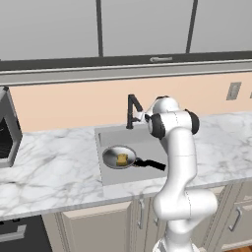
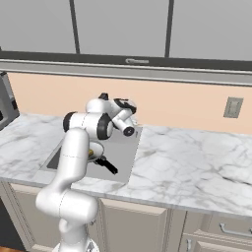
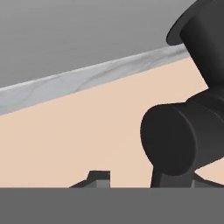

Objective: Pick the pan and sponge and place them into the sink. Then turn on the water.

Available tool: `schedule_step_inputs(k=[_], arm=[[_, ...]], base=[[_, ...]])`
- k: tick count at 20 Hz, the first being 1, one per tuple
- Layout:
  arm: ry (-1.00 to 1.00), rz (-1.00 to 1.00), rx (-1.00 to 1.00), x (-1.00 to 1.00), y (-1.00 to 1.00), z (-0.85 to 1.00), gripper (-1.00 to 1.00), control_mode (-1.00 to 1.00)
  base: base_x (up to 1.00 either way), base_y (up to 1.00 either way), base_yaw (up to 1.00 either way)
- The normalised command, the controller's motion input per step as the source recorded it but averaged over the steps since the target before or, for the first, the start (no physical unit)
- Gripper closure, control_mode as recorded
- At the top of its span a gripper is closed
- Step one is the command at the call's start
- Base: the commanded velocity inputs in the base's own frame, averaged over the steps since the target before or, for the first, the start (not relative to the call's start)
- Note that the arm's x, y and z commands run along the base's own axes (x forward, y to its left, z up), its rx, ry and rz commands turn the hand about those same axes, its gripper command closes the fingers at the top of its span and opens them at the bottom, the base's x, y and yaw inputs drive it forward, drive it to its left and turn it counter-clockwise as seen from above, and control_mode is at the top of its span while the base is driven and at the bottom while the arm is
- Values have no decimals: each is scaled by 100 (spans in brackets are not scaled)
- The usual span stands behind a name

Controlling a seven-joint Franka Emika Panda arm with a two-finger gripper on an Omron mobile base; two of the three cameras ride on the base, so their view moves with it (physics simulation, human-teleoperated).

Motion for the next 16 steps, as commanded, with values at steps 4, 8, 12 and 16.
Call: schedule_step_inputs(k=[4, 8, 12, 16], arm=[[6, -2, 13, 10, -70, -14, 100, -100], [6, 0, 9, 0, -62, -22, 100, -100], [4, 0, 8, 0, -56, -22, 100, -100], [2, 0, 6, -7, -43, -12, 100, -100]], base=[[0, 0, 0], [0, 0, 0], [0, 0, 0], [0, 0, 0]])
